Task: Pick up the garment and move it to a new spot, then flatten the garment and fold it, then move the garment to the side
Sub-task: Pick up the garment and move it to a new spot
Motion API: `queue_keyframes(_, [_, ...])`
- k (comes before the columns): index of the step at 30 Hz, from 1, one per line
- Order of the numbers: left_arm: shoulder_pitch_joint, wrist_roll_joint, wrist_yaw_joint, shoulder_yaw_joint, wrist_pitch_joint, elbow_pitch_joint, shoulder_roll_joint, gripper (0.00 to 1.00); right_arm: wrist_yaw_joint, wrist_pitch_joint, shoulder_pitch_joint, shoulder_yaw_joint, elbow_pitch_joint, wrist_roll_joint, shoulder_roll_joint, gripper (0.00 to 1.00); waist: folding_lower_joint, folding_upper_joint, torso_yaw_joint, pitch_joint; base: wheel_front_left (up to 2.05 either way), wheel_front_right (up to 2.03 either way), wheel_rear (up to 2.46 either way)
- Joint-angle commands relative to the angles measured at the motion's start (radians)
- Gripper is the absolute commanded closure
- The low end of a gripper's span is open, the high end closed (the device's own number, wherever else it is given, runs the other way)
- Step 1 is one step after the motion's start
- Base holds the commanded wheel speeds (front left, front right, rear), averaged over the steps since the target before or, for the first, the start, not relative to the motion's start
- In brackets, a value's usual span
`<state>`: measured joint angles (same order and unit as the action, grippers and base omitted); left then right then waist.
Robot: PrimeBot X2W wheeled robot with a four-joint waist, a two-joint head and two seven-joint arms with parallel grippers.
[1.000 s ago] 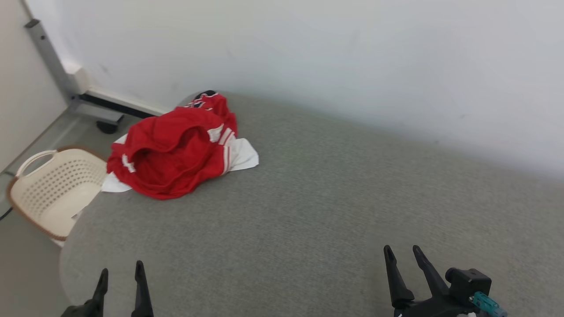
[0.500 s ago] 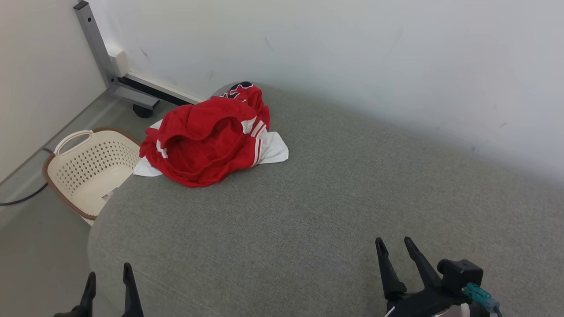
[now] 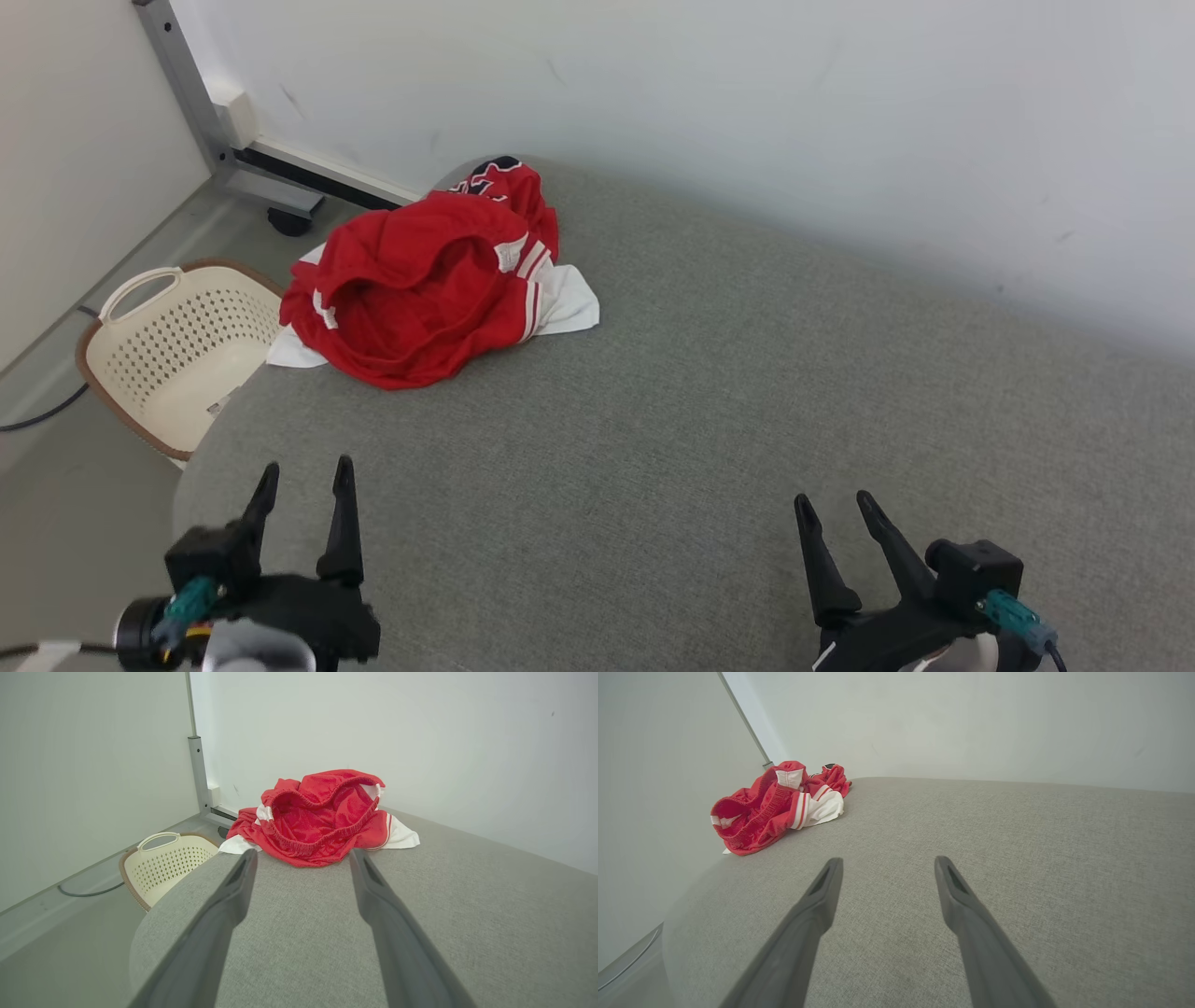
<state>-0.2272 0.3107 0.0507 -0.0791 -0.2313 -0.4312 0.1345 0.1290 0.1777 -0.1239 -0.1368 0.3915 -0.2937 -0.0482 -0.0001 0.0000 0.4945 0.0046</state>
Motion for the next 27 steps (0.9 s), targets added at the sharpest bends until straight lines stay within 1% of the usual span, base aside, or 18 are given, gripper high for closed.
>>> queue_keyframes(1, [-0.062, -0.002, 0.007, -0.008, 0.009, -0.030, 0.001, 0.00, 0.003, -0.010, -0.017, 0.001, -0.015, 0.017, -0.004, 0.00, 0.0001, 0.0000, -0.045, 0.049, 0.00, 0.00, 0.00])
queue_keyframes(4, [-0.183, -0.012, 0.025, -0.033, 0.039, -0.110, 0.014, 0.00, 0.003, -0.040, -0.030, 0.000, -0.054, 0.047, -0.004, 0.00, 0.0001, 0.0000, -0.093, 0.104, 0.00, 0.00, 0.00])
queue_keyframes(7, [-0.308, -0.025, 0.054, -0.076, 0.071, -0.184, 0.029, 0.00, 0.003, -0.076, -0.046, 0.006, -0.105, 0.089, -0.004, 0.00, 0.0001, 0.0000, -0.146, 0.172, 0.00, 0.00, 0.00])
queue_keyframes(10, [-0.418, -0.011, 0.064, -0.089, 0.094, -0.264, 0.047, 0.00, 0.003, -0.112, -0.053, 0.016, -0.165, 0.119, -0.008, 0.00, 0.0001, 0.0000, -0.192, 0.236, 0.00, 0.00, 0.00])
queue_keyframes(13, [-0.511, 0.014, 0.072, -0.086, 0.114, -0.341, 0.050, 0.00, 0.003, -0.145, -0.057, 0.022, -0.228, 0.138, -0.019, 0.00, 0.0001, 0.0000, -0.237, 0.294, 0.00, 0.00, 0.00])
queue_keyframes(17, [-0.603, 0.038, 0.074, -0.078, 0.153, -0.442, 0.071, 0.00, 0.003, -0.178, -0.056, 0.029, -0.303, 0.150, -0.032, 0.00, 0.0001, 0.0000, -0.286, 0.358, 0.00, 0.00, 0.00])
queue_keyframes(18, [-0.603, 0.038, 0.074, -0.078, 0.153, -0.442, 0.071, 0.00, 0.003, -0.178, -0.056, 0.029, -0.303, 0.150, -0.032, 0.00, 0.0001, 0.0000, -0.286, 0.358, 0.00, 0.00, 0.00])
queue_keyframes(19, [-0.648, 0.058, 0.075, -0.068, 0.178, -0.484, 0.078, 0.00, 0.003, -0.192, -0.052, 0.032, -0.337, 0.149, -0.038, 0.00, 0.0001, 0.0000, -0.306, 0.386, 0.00, 0.00, 0.00])
queue_keyframes(21, [-0.667, 0.070, 0.076, -0.063, 0.191, -0.501, 0.078, 0.00, 0.003, -0.195, -0.046, 0.038, -0.351, 0.150, -0.040, 0.00, 0.0001, 0.0000, -0.313, 0.397, 0.00, 0.00, 0.00])
queue_keyframes(22, [-0.684, 0.081, 0.076, -0.054, 0.203, -0.521, 0.088, 0.00, 0.003, -0.202, -0.039, 0.039, -0.367, 0.149, -0.041, 0.00, 0.0001, 0.0000, -0.321, 0.410, 0.00, 0.00, 0.00])
queue_keyframes(27, [-0.749, 0.092, 0.020, -0.026, 0.249, -0.592, 0.132, 0.00, 0.003, -0.214, -0.016, 0.044, -0.421, 0.154, -0.042, 0.00, 0.0001, 0.0000, -0.348, 0.459, 0.00, 0.00, 0.00])
